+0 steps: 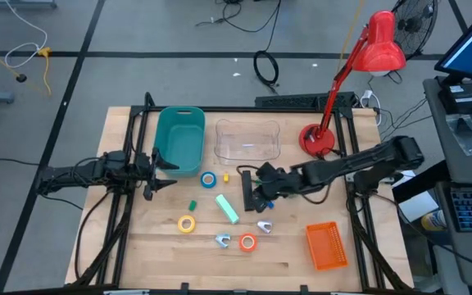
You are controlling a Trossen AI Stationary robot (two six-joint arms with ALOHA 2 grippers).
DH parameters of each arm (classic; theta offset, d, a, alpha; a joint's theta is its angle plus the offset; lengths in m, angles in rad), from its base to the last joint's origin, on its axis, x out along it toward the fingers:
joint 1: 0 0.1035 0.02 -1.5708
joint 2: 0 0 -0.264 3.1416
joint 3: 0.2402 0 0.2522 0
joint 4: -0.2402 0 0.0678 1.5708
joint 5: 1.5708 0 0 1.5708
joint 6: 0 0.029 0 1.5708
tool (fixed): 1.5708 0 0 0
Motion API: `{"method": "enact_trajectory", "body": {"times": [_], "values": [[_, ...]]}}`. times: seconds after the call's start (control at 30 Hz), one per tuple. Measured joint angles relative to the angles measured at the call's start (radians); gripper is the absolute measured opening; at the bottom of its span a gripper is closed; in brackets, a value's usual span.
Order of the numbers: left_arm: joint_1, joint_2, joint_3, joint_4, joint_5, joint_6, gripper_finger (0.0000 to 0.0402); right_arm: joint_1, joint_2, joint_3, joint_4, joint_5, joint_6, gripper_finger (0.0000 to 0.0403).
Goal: Pick and place Stapler, Stapler remover, tape
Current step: Put the black stapler into the green bin
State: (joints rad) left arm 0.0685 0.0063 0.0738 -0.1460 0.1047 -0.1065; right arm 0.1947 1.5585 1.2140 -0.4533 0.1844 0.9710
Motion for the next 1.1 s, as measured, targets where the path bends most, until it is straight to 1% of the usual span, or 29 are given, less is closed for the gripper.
{"method": "enact_trajectory", "body": {"times": [0.13,0.23,0.37,0.53,0.67,0.8,0.93,1.1], "values": [[0.000,0.000,0.000,-0.001,0.000,0.009,0.0253,-0.018,0.047,0.019,-0.043,-0.005,0.082,0.0048],[0.000,0.000,0.000,-0.002,0.000,0.015,0.0253,-0.038,0.050,0.019,-0.070,-0.032,0.139,0.0061],[0.000,0.000,0.000,-0.002,0.000,0.044,0.0253,-0.066,0.050,0.019,-0.078,-0.061,0.197,0.0102],[0.000,0.000,0.000,-0.002,-0.001,0.060,0.0253,-0.084,0.049,0.019,-0.060,-0.113,0.220,0.0161],[0.000,0.000,0.000,-0.002,-0.001,0.060,0.0253,-0.083,0.049,0.019,0.009,-0.135,0.206,0.0187],[0.000,0.000,0.000,-0.003,-0.001,0.059,0.0253,-0.082,0.049,0.019,0.115,-0.136,0.205,0.0196],[0.000,0.000,0.000,-0.010,0.000,0.059,0.0253,-0.082,0.049,0.019,0.221,-0.135,0.210,0.0195],[0.000,0.000,0.000,-0.009,0.000,0.029,0.0253,-0.082,0.049,0.019,0.228,-0.127,0.164,0.0192]]}}
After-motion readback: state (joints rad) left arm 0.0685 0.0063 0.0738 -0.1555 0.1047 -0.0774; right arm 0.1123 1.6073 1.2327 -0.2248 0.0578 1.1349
